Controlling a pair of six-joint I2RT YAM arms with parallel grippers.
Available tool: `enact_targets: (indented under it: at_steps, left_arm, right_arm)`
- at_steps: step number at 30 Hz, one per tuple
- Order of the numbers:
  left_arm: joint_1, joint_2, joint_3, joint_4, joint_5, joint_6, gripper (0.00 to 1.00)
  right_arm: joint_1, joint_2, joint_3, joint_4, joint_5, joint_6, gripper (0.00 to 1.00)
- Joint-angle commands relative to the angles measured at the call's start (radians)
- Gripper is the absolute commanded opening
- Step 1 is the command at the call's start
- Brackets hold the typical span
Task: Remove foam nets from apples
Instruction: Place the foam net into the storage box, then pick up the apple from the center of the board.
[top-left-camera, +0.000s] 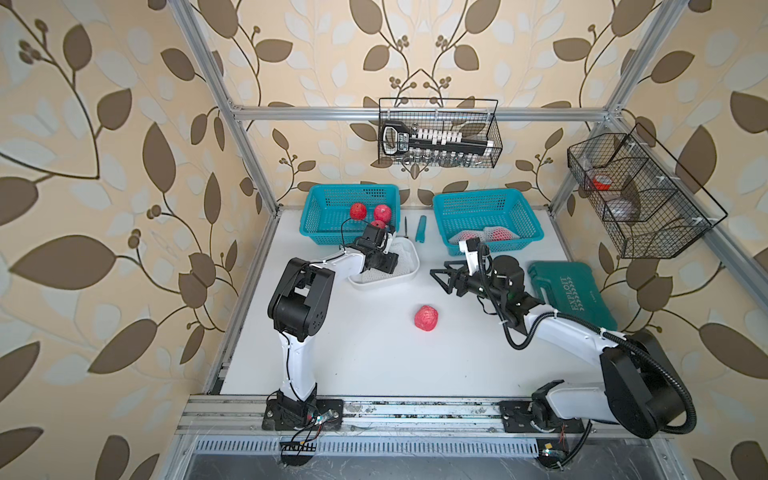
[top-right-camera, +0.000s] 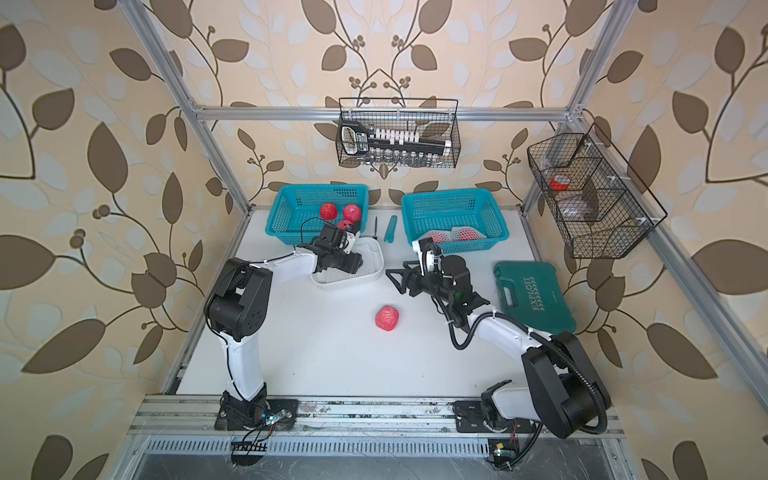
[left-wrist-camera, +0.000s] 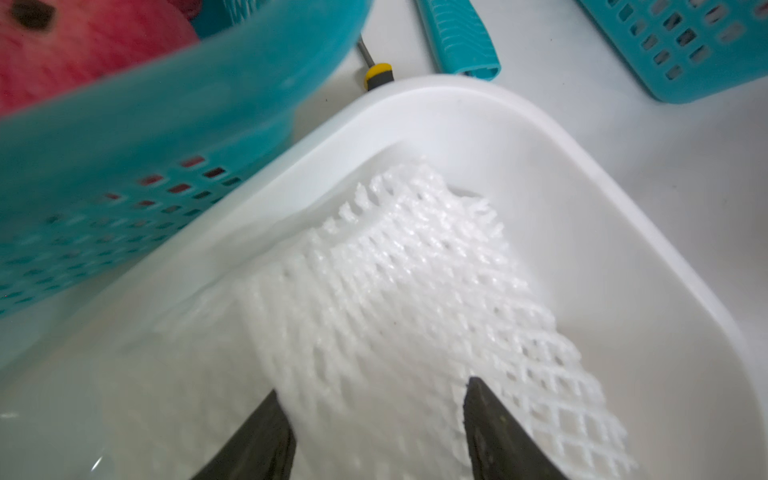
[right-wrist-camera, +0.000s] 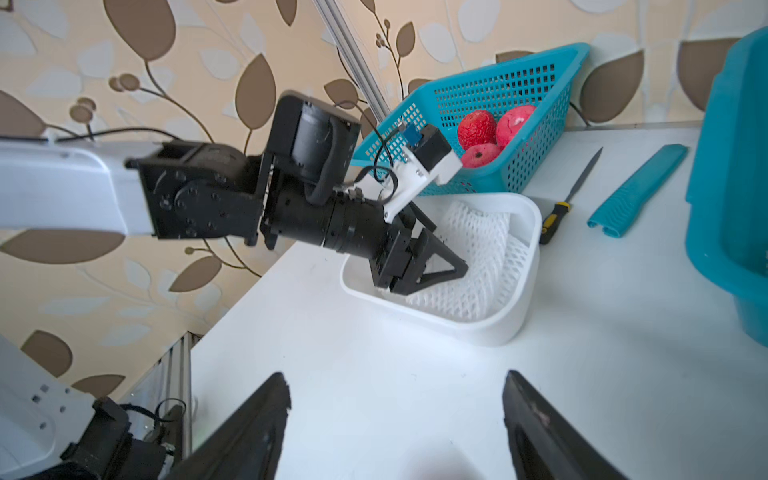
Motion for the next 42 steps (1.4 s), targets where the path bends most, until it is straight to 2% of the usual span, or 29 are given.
enact_targets:
  at_steps: [1,2,4,5,10,13,14,15,26,31,34,37,42]
  left_arm:
    - [-0.008,0.01,0.038,-0.028,0.004,0.012,0.65]
    - [-0.008,0.012,0.041,-0.032,0.003,0.011,0.66]
    - [-0.008,0.02,0.056,-0.056,0.004,0.012,0.66]
    - [-0.008,0.024,0.065,-0.069,0.003,0.013,0.66]
    - [-0.008,0.001,0.065,-0.09,-0.01,0.016,0.72]
    - [-0.009,-0.032,0.061,-0.1,-0.021,0.012,0.74]
    - [-0.011,-0.045,0.061,-0.102,-0.024,0.011,0.76]
    - [-0.012,-0.061,0.058,-0.103,-0.028,0.011,0.86]
    - [-0.036,-0.276,-0.009,-0.105,-0.077,-0.033,0.99]
    - [-0.1,-0.418,-0.112,-0.06,-0.147,-0.074,0.99]
    - [-0.156,-0.489,-0.167,-0.075,-0.133,-0.103,0.99]
    - [-0.215,-0.51,-0.177,-0.172,-0.092,-0.153,0.99]
    - [-0.324,-0.523,-0.256,-0.177,-0.054,-0.207,0.99]
  right_arm:
    - [0.015,-0.02,-0.114,0.171,0.113,-0.084,0.83]
    - [0.017,-0.012,-0.144,0.228,0.124,-0.074,0.83]
    - [0.023,0.012,-0.18,0.315,0.139,-0.053,0.99]
    - [0.026,0.014,-0.179,0.321,0.141,-0.047,1.0]
    - [0.056,-0.033,-0.235,0.389,0.223,-0.08,1.0]
    - [0.057,-0.049,-0.241,0.357,0.275,-0.086,1.0]
    - [0.057,-0.054,-0.245,0.358,0.289,-0.084,1.0]
    - [0.057,-0.06,-0.249,0.357,0.302,-0.083,1.0]
    - [0.057,-0.144,-0.29,0.341,0.369,-0.088,0.99]
    - [0.057,-0.187,-0.292,0.301,0.394,-0.103,1.0]
    - [0.057,-0.23,-0.299,0.277,0.405,-0.115,1.0]
    - [0.057,-0.272,-0.322,0.282,0.419,-0.125,1.0]
    - [0.065,-0.325,-0.338,0.231,0.406,-0.152,1.0]
